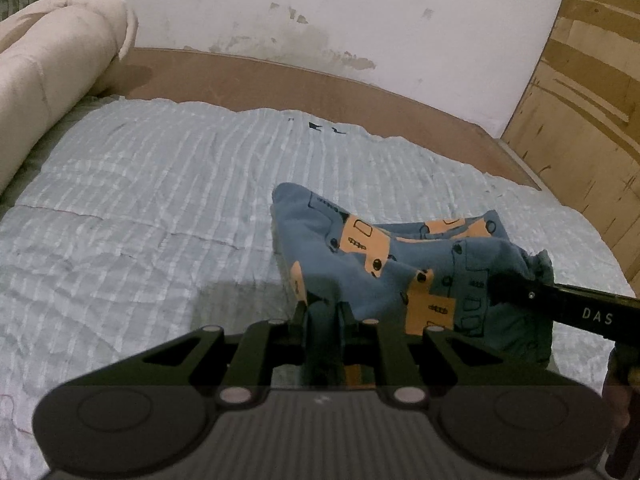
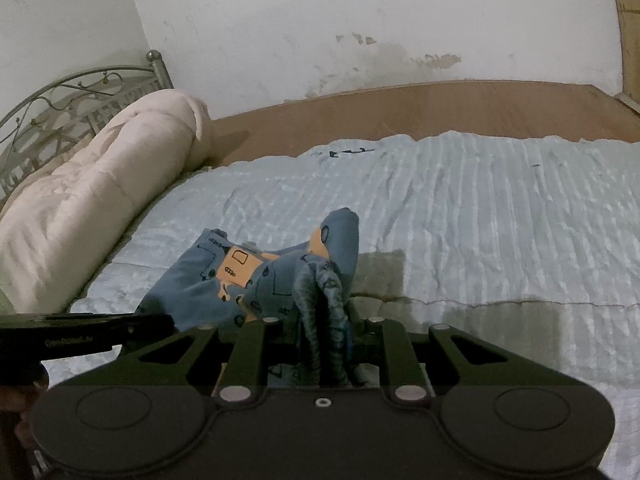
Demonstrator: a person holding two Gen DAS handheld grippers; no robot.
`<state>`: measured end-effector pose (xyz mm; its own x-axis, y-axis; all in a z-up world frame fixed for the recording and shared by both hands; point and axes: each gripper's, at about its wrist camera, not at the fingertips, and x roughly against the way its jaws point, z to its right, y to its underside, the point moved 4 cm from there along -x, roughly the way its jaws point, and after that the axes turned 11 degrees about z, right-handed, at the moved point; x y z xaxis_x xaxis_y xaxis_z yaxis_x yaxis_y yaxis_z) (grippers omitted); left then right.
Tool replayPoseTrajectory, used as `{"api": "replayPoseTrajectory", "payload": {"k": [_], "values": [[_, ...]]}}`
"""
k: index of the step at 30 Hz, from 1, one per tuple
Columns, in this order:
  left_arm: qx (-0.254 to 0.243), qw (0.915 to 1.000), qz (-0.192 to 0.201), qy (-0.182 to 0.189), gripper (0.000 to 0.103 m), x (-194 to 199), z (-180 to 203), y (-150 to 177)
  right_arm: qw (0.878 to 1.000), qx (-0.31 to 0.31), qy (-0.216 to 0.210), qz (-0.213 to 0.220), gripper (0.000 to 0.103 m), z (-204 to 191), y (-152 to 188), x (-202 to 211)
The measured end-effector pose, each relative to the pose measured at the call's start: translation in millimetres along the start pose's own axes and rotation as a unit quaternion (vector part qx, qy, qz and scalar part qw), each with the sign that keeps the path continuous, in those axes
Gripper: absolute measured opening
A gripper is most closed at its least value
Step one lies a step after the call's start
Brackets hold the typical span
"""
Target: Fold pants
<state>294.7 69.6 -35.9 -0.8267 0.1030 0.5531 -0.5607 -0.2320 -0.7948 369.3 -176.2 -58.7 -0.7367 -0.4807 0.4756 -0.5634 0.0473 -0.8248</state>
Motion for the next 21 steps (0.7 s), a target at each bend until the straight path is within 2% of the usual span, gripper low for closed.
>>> {"api": "replayPoseTrajectory", "payload": {"k": [4, 7, 8, 9, 10, 11, 12, 13, 15, 16, 18, 21], "values": [[-0.002, 1.0, -0.002, -0.002, 0.016, -1.2, -0.1, -0.9, 1.0, 0.0, 0.0, -0.001, 0.021, 1.3, 1.0, 1.6], [-0.005, 0.9999, -0.005, -0.013, 0.025, -2.7, -0.7, -1.7, 1.0, 0.007, 0.009, 0.0, 0.03, -0.4, 1.1, 3.2], [-0.005, 0.9998, -0.006, -0.016, 0.036, -1.6, -0.8, -2.3, 1.0, 0.01, 0.016, 0.0, 0.034, -0.6, 1.0, 4.1], [-0.004, 0.9998, -0.006, -0.018, 0.05, 0.0, -1.0, -2.8, 1.0, 0.013, 0.024, 0.002, 0.043, -0.4, 1.1, 5.9], [-0.003, 0.9998, -0.004, -0.02, 0.056, 2.8, -0.8, -3.5, 0.999, 0.015, 0.029, 0.004, 0.048, 0.1, 1.5, 8.0], [-0.005, 0.9997, 0.001, -0.024, 0.061, 6.9, 0.2, -4.5, 0.999, 0.016, 0.032, 0.006, 0.059, 0.4, 2.0, 11.1], [-0.008, 0.9996, 0.007, -0.025, 0.063, 11.1, 1.5, -5.7, 0.999, 0.017, 0.036, 0.01, 0.064, 0.1, 2.6, 15.7], [-0.01, 0.9995, 0.011, -0.026, 0.065, 15.8, 2.9, -7.2, 0.999, 0.018, 0.037, 0.014, 0.064, -0.9, 3.2, 20.1], [-0.013, 0.9992, 0.024, -0.028, 0.079, 28.7, 6.5, -10.8, 0.999, 0.019, 0.037, 0.024, 0.071, -3.8, 3.9, 31.5], [-0.017, 0.9988, 0.032, -0.032, 0.082, 35.7, 8.6, -12.7, 0.999, 0.019, 0.038, 0.03, 0.078, -6.2, 4.1, 38.1], [-0.027, 0.9971, 0.056, -0.044, 0.094, 54.6, 13.5, -17.2, 0.998, 0.023, 0.037, 0.042, 0.085, -11.6, 3.0, 53.3], [-0.038, 0.9941, 0.087, -0.052, 0.102, 84.8, 20.3, -23.4, 0.997, 0.03, 0.04, 0.065, 0.095, -21.0, 0.6, 80.2]]}}
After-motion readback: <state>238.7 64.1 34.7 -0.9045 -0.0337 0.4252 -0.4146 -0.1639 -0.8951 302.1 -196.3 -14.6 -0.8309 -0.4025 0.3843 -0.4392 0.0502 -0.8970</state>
